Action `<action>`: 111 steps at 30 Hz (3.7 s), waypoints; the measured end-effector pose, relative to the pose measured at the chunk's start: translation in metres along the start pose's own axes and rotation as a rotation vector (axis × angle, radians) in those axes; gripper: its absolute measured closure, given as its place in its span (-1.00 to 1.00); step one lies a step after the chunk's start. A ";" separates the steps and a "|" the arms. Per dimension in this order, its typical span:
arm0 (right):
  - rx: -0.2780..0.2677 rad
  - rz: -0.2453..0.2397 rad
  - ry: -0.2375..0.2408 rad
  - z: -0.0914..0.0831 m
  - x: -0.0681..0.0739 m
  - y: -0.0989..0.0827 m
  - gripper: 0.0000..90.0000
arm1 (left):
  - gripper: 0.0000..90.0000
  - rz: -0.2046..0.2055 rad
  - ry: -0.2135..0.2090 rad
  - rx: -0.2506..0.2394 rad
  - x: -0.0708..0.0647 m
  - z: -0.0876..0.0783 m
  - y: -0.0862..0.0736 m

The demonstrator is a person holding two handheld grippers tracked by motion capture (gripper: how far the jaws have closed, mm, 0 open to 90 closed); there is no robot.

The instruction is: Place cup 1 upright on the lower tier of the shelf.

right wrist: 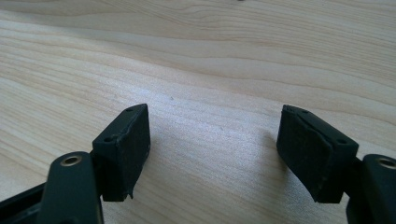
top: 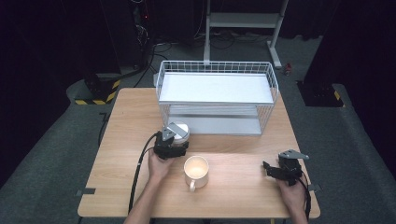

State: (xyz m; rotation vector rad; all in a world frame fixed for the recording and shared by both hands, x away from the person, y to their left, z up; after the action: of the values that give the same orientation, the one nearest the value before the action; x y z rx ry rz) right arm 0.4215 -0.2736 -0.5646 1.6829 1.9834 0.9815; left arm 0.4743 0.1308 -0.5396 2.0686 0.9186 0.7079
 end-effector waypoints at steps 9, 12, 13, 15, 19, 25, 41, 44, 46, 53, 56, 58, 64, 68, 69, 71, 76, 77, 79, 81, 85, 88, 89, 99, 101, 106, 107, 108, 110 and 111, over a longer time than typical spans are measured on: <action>0.000 0.000 0.000 0.000 0.000 0.000 -0.42 | -0.57 0.001 -0.013 -0.014 0.003 -0.003 0.013; 0.000 0.000 0.000 0.000 0.000 0.000 -0.42 | -0.57 -0.001 -0.021 -0.002 0.005 0.001 0.017; 0.000 -0.002 0.000 0.000 0.000 0.000 -0.42 | -0.57 0.003 -0.020 -0.001 0.006 0.003 0.018; 0.000 0.000 0.000 0.000 0.000 0.000 -0.42 | -0.57 0.001 -0.023 0.003 0.006 0.004 0.019; 0.000 0.000 0.000 0.000 0.000 0.000 -0.42 | -0.57 0.017 -0.025 0.020 0.008 0.010 0.022; 0.000 0.000 0.000 0.000 0.000 0.000 -0.42 | -0.57 0.009 -0.028 0.018 0.012 0.020 0.032; 0.000 -0.001 -0.001 0.000 0.000 0.000 -0.42 | -0.57 -0.039 -0.003 0.023 0.017 0.041 0.044; 0.000 -0.001 -0.001 0.000 0.000 0.000 -0.42 | -0.57 -0.036 0.005 0.024 0.019 0.045 0.046; 0.000 -0.001 -0.001 0.000 0.000 0.000 -0.42 | -0.57 -0.043 0.010 0.023 0.020 0.048 0.048; 0.000 -0.001 -0.001 0.000 0.000 0.000 -0.42 | -0.57 -0.030 0.035 0.032 0.023 0.051 0.049; 0.000 -0.001 -0.001 0.000 0.000 0.000 -0.42 | -0.57 -0.048 0.032 0.020 0.022 0.054 0.050; 0.000 -0.001 -0.001 0.000 0.000 0.000 -0.42 | -0.57 -0.020 0.045 0.029 0.026 0.056 0.051; 0.000 -0.001 0.000 0.000 0.000 0.000 -0.42 | -0.57 -0.030 0.057 0.021 0.029 0.062 0.054; 0.000 -0.001 -0.001 0.000 0.000 0.000 -0.42 | -0.57 -0.073 0.047 0.022 0.027 0.065 0.055; 0.000 -0.001 -0.001 0.000 0.000 0.000 -0.42 | -0.57 -0.045 0.067 0.020 0.031 0.066 0.055; 0.000 -0.001 0.000 0.000 0.000 0.000 -0.42 | -0.57 -0.065 0.065 0.009 0.031 0.069 0.056; 0.000 -0.001 -0.001 0.000 0.000 0.000 -0.42 | -0.57 -0.053 0.089 0.008 0.036 0.074 0.058; 0.000 -0.001 -0.001 0.000 0.000 0.000 -0.42 | -0.57 -0.045 0.072 0.008 0.036 0.076 0.059; 0.000 -0.001 -0.001 0.000 0.000 0.000 -0.42 | -0.57 -0.093 0.077 0.007 0.034 0.078 0.061; 0.000 -0.002 0.000 0.000 0.000 0.000 -0.42 | -0.57 -0.050 0.081 0.047 0.039 0.077 0.059; 0.000 -0.001 -0.001 0.000 0.000 0.000 -0.42 | -0.57 -0.093 0.092 0.011 0.038 0.083 0.063; 0.000 -0.002 0.000 0.000 0.000 0.000 -0.42 | -0.57 -0.073 0.083 0.054 0.043 0.085 0.065; 0.000 -0.001 0.000 0.000 0.000 0.000 -0.42 | -0.57 -0.070 0.090 0.060 0.044 0.086 0.065; -0.001 -0.004 0.002 0.000 0.000 0.000 -0.42 | -0.57 -0.081 0.131 0.064 0.045 0.089 0.066; -0.001 -0.004 0.002 0.000 0.000 0.000 -0.42 | -0.57 -0.080 0.131 0.055 0.045 0.090 0.067; -0.001 -0.004 0.002 0.000 0.000 0.000 -0.42 | -0.57 -0.083 0.140 0.048 0.045 0.092 0.067; -0.001 -0.004 0.001 0.000 0.000 0.000 -0.42 | -0.57 -0.084 0.140 0.050 0.045 0.092 0.067; -0.001 -0.004 0.001 0.000 0.000 0.000 -0.42 | -0.57 -0.084 0.140 0.050 0.045 0.092 0.067; -0.001 -0.004 0.002 0.000 0.000 0.000 -0.42 | -0.57 -0.086 0.145 0.054 0.044 0.092 0.068; -0.001 0.001 0.001 0.000 0.000 0.000 -0.42 | -0.57 -0.084 0.147 0.057 0.044 0.092 0.068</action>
State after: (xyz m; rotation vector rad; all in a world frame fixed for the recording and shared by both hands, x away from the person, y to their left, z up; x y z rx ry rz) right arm 0.4212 -0.2732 -0.5646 1.6832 1.9832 0.9835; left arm 0.5911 0.0971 -0.5290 2.0346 1.1130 0.8048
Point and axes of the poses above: each handheld gripper's, and its own axes: z roughly forward along the jaws, y roughly out of its top, x roughly to its left, the point moved 6 cm from there along z, roughly forward along the jaws, and after that the axes turned 14 degrees about z, right-handed, at the moved point
